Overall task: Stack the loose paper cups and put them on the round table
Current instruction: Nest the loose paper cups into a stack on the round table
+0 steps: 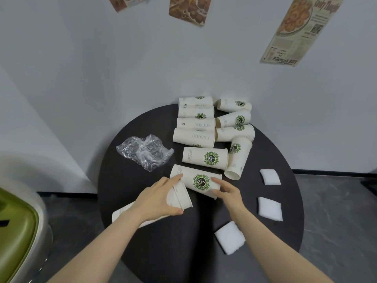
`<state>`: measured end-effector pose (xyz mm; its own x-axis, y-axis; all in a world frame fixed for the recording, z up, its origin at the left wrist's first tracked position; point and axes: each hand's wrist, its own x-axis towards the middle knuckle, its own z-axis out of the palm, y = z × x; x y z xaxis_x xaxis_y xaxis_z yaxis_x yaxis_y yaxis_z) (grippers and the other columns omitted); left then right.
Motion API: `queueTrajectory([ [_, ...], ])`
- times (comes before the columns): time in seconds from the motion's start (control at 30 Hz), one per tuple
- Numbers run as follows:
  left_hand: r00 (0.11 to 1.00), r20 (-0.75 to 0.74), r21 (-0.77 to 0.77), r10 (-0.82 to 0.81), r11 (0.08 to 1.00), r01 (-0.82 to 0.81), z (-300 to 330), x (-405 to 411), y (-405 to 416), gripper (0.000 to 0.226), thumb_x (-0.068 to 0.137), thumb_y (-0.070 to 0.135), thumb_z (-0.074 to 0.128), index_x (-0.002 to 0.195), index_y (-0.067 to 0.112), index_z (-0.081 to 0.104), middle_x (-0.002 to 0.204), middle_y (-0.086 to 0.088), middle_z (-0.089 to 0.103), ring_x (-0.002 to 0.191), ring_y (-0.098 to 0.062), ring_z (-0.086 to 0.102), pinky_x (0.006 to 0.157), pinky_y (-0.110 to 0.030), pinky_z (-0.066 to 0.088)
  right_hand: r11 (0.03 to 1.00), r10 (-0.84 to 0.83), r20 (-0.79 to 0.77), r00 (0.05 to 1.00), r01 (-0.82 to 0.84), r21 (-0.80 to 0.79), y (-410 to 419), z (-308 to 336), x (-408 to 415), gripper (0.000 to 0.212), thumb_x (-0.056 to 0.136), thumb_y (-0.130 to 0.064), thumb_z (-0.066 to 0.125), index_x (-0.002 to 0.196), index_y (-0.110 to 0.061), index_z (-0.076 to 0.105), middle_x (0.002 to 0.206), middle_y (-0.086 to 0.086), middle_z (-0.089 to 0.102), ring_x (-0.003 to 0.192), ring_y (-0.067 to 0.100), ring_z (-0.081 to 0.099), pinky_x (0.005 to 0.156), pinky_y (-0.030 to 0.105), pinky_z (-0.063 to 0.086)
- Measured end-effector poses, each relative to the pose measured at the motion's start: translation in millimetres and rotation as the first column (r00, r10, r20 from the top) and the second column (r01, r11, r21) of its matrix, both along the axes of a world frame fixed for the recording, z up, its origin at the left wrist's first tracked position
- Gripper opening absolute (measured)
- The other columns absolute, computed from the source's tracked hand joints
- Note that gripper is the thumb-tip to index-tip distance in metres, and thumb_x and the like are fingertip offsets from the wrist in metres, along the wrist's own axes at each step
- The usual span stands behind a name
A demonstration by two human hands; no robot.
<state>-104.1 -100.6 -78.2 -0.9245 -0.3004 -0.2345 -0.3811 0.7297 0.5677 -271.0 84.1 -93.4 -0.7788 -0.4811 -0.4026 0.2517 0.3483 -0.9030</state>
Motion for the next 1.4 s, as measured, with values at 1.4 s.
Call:
queueTrajectory([
  [1.4, 0.993, -0.112, -0.044, -0.027, 0.999, 0.023, 3, -36, 20, 0.110, 0.067, 0.059, 0.071, 0.152, 0.039, 0.004, 0.141, 0.014, 0.032, 0.129, -0.010, 0.039, 0.099, -0.032, 0.040, 0.976, -0.034, -0.056, 0.998, 0.021, -0.217, -12, 35, -5, 0.039, 0.090, -0.005, 0.062, 0.122, -0.026, 0.060, 0.111, -0.001, 0.065, 0.100, 0.010, 0.059, 0.092, 0.034, 0.048],
])
